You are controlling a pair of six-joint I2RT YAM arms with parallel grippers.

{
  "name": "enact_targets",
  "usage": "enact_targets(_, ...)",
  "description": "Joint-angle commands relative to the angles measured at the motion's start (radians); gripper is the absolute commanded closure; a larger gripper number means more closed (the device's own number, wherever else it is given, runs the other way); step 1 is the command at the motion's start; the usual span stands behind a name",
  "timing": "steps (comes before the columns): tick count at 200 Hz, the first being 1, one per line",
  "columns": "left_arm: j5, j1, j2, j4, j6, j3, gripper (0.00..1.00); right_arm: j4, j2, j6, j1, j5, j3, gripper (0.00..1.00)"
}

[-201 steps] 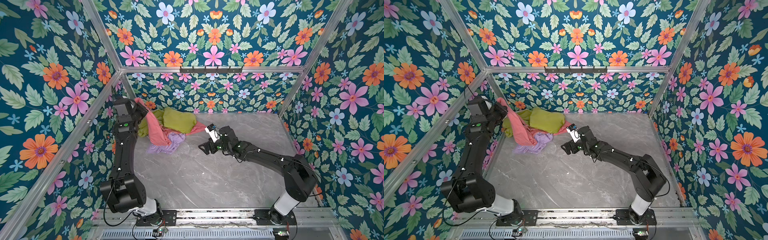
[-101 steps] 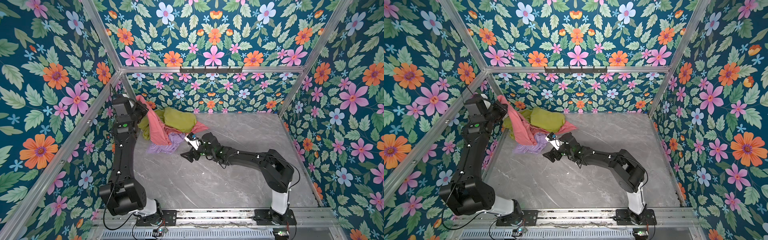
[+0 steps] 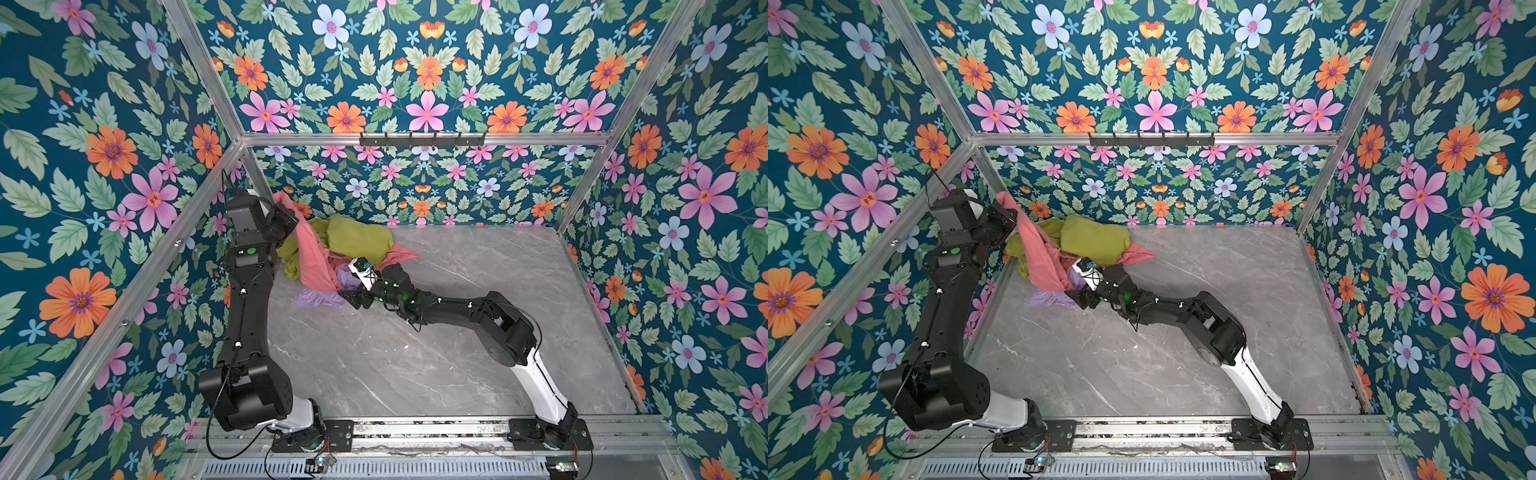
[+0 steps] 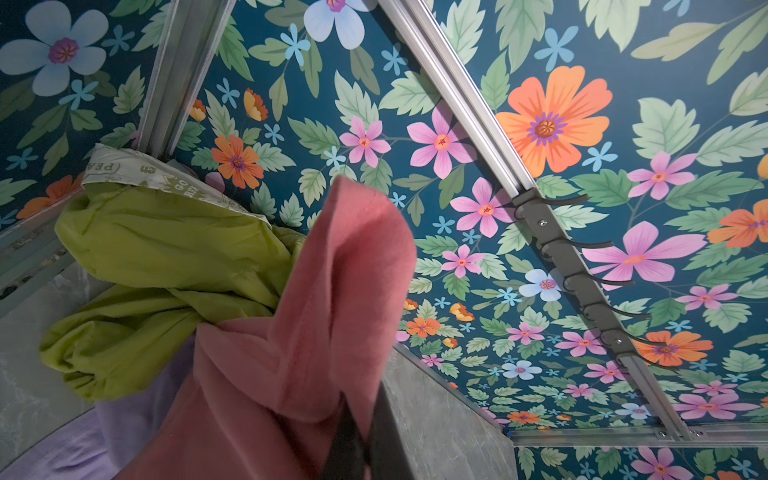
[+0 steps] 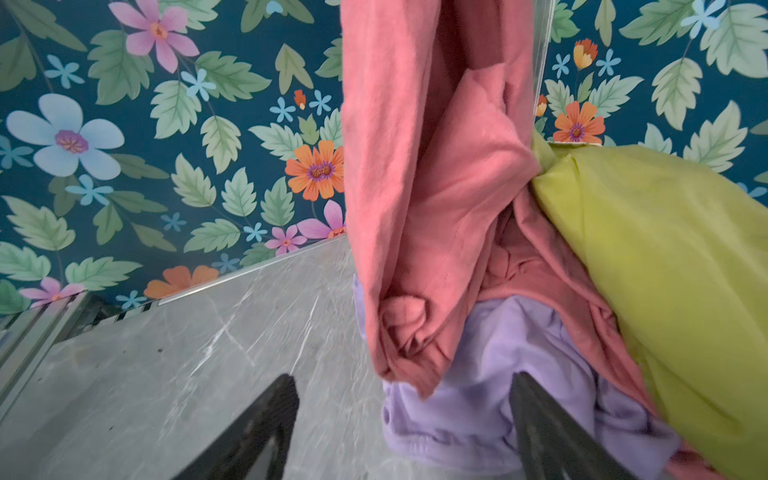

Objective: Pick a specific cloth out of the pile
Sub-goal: 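Reach the right gripper to the pink cloth below the left gripper and grasp it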

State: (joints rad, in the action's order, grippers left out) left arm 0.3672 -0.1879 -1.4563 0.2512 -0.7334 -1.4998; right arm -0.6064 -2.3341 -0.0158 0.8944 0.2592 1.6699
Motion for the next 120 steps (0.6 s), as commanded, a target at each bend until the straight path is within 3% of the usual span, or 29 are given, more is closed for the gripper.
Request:
enact_targets(1,0.007,0.000,0.002,-0.024,0.001,-0.009,1.00,0.052,-0.059,-0.028,0.002,-0.005,0.088,0.19)
enact_targets(77,0.012,0.000,0.011,-0.043,-0.011,0.013,1.00,0.134,-0.177,-0.073,0.012,0.020,0.236,0.23)
enact_targets(98,0.012,-0.001,0.013,-0.046,-0.015,0.018,1.00,0.150,-0.201,-0.082,0.012,0.024,0.265,0.31)
enact_targets(120,0.016,-0.001,0.016,-0.052,-0.016,0.026,1.00,0.165,-0.213,-0.088,0.013,0.039,0.285,0.45)
